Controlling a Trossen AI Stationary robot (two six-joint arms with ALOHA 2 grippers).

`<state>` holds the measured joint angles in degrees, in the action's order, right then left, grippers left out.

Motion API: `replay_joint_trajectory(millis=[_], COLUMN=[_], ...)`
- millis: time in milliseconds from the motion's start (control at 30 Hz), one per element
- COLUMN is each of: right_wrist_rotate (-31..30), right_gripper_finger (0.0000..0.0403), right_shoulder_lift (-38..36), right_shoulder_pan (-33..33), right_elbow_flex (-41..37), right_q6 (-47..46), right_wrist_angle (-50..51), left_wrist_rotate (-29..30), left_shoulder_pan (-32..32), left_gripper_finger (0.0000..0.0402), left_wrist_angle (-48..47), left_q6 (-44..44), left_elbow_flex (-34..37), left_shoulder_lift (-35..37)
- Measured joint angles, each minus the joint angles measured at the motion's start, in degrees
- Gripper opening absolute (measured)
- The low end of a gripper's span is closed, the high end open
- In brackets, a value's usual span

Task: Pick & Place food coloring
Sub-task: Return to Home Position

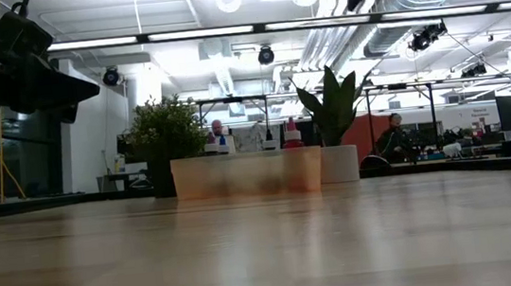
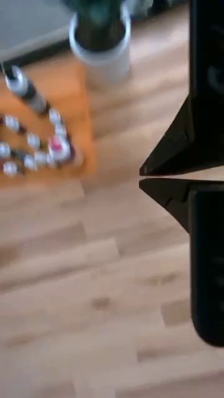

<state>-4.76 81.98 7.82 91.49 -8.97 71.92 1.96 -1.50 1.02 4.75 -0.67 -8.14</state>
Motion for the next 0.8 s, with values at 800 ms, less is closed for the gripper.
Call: replay_joint_trajectory(millis=[800], right_wrist_rotate=[18.61], right_gripper_finger=[0.0000], right_shoulder_lift=[-52.02], right_shoulder_pan=[-9.42], right_elbow_flex=[-81.10], right_q6=[-3.97], right_wrist_angle=[-93.88], left_wrist_rotate=[0.00], left_shoulder_pan=[0.01], left_gripper_finger=[0.0000], left_wrist_angle=[0.00], left_q6=[0.00], left_elbow_flex=[0.00], left_shoulder_lift=[0.01])
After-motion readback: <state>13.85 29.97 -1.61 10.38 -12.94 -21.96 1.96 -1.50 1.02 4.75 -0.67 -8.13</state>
